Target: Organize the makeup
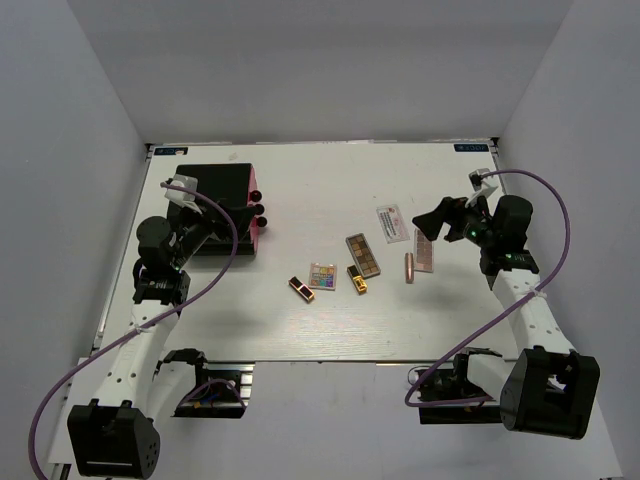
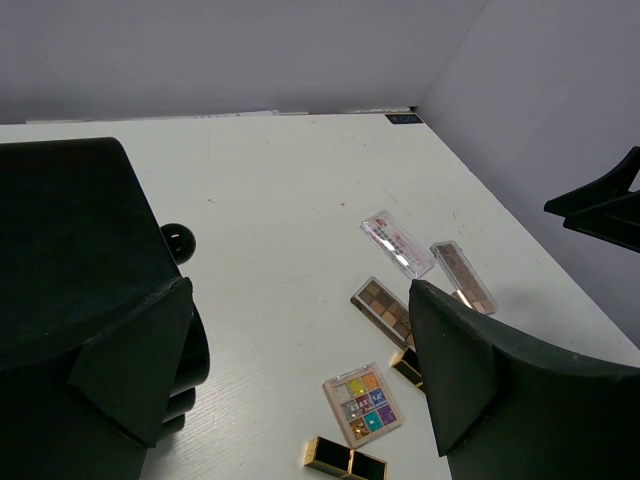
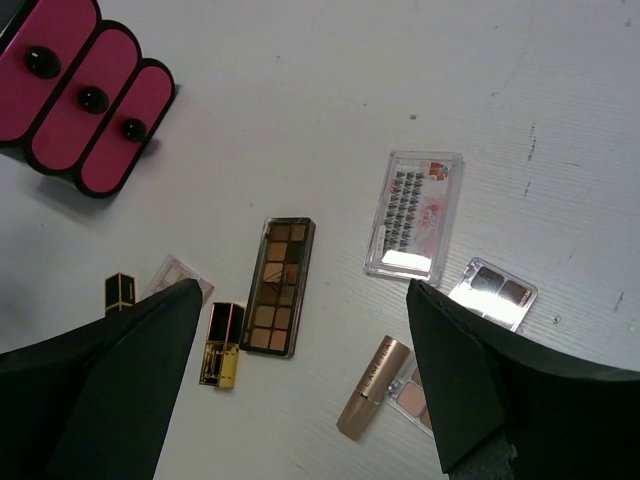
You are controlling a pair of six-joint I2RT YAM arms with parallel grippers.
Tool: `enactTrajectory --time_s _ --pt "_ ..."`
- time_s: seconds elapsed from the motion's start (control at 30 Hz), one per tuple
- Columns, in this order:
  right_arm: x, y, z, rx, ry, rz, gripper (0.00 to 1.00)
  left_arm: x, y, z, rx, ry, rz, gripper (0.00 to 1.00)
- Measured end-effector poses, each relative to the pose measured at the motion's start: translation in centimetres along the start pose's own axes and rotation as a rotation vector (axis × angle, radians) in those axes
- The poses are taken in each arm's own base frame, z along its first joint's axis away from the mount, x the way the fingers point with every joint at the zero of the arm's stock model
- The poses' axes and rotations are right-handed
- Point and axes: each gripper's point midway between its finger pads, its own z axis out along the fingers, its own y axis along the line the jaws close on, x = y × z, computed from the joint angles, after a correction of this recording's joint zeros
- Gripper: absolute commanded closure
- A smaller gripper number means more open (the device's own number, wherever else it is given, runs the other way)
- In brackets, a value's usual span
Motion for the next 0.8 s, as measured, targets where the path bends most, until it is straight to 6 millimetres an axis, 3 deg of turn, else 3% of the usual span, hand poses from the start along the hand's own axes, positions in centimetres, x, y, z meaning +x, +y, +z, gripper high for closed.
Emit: enactTrajectory --time_s 0.3,0.5,0.6,0.63,0.67,0.73,0.77,0.8 --pt "0.8 1.2 -0.2 -0.111 0.028 -0.168 0.11 0.0 0.0 0.0 0.000 0.000 0.002 0.02" --pt "1.4 0.8 0.2 -0.146 0.130 -0.223 0.11 0.0 0.1 0.0 -0.004 0.000 0.004 0.03" --pt "1.1 1.3 0.5 -0.199 0.153 -0.257 0.12 0.1 0.4 0.0 -0.022 0.002 0.001 0.24" --pt "1.2 1.7 0.6 -0.219 0.157 -0.260 0.18 0.1 0.6 0.0 -0.030 0.002 0.001 0.46" --pt "1.3 2.1 0.7 -0.238 0.163 -0.263 0.38 0.2 0.7 0.0 -0.037 0.004 -0.003 0.61" --pt "1.4 3.1 1.1 -0.276 0.178 -0.272 0.67 0.3 1.0 0.0 -0.053 0.007 -0.001 0.86" --pt "1.4 3.6 1.5 -0.293 0.185 -0.278 0.83 0.3 1.2 0.0 -0.064 0.009 0.004 0.87" --pt "1.3 4.3 2.1 -0.313 0.194 -0.282 0.83 0.3 1.5 0.0 -0.079 0.009 0.004 0.85"
